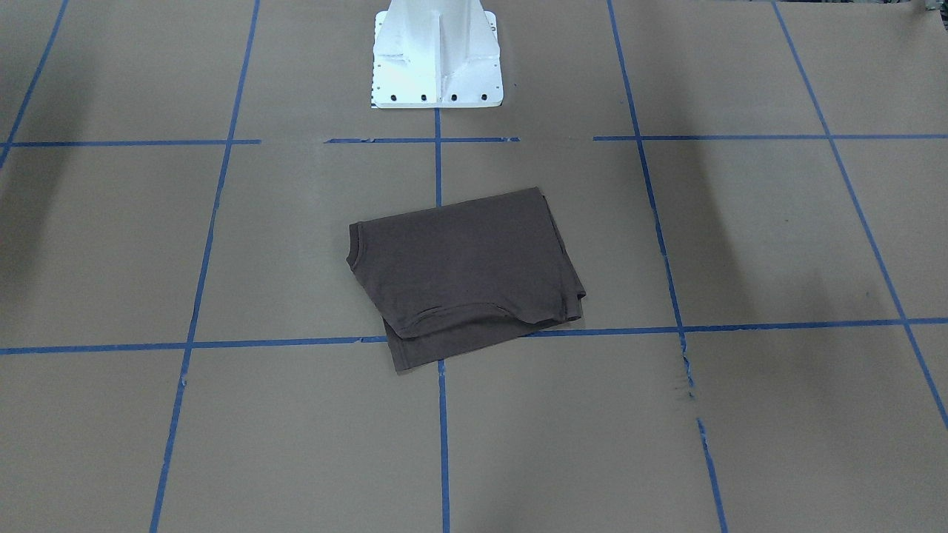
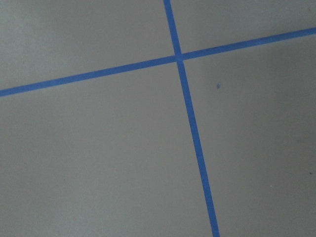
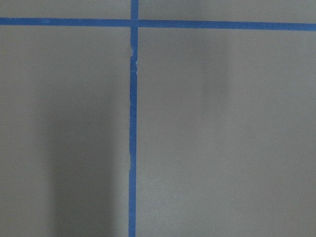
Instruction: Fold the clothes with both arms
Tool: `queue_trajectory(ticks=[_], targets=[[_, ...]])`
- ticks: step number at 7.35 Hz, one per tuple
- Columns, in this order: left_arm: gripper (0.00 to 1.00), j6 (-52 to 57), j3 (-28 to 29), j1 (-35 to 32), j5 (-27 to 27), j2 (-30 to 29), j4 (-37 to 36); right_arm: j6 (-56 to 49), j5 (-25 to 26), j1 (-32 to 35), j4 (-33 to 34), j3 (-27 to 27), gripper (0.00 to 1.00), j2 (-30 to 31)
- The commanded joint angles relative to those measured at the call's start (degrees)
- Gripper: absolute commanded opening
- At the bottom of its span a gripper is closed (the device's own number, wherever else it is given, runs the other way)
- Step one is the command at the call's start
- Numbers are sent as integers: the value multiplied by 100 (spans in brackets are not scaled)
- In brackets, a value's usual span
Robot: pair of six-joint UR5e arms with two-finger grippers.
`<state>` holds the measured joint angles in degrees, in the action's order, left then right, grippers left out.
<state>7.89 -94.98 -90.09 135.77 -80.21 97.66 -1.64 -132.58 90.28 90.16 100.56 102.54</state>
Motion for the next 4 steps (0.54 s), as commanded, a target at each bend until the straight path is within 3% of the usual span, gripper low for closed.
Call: queue_trajectory(ticks=[1, 4], targets=[[100, -24, -108, -18, 20, 67, -142, 5, -31, -2, -25, -19, 100, 2], [100, -42, -373, 8, -32, -20, -529, 5, -5, -2, -42, -10, 100, 2]])
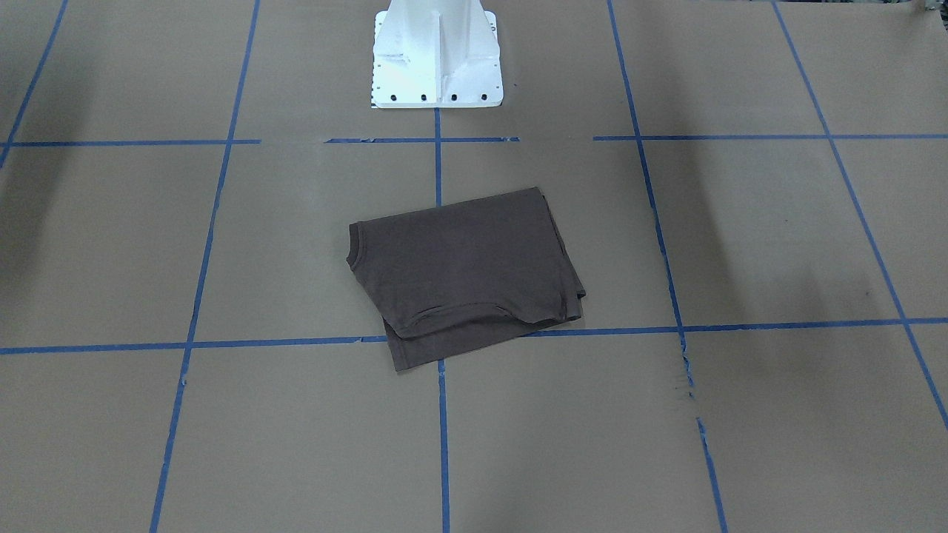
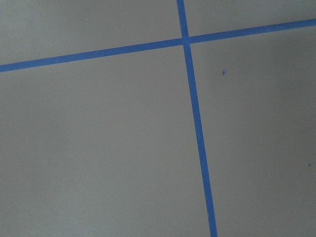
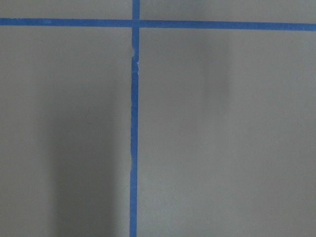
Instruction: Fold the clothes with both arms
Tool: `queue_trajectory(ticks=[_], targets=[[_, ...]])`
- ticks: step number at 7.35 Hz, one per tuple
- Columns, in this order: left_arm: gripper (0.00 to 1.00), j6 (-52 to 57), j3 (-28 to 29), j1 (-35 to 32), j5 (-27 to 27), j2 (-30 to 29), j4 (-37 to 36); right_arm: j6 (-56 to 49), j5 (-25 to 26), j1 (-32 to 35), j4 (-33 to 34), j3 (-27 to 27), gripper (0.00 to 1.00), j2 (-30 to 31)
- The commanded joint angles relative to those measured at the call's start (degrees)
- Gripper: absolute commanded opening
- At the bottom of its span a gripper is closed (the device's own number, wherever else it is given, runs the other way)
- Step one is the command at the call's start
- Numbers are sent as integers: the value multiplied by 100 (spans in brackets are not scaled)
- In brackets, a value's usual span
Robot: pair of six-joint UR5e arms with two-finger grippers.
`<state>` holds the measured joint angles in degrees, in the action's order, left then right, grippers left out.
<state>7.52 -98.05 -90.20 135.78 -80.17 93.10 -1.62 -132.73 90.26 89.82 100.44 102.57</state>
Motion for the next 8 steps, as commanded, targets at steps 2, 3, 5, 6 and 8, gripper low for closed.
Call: queue_trajectory(ticks=[2, 3, 5, 6, 8], targets=[[100, 47, -135, 20, -43, -34, -11, 4, 2, 0, -17, 10, 100, -26], [100, 48, -144, 20, -34, -43, 154, 4, 2, 0, -17, 19, 100, -44], [100, 21, -144, 20, -34, -16, 384, 12, -16, 0, -17, 46, 100, -61], [100, 13, -153, 12, -34, 1, 385, 4, -16, 0, -9, 46, 100, -79], [100, 12, -153, 12, -34, 19, 385, -5, 2, 0, -8, 124, 100, -79]])
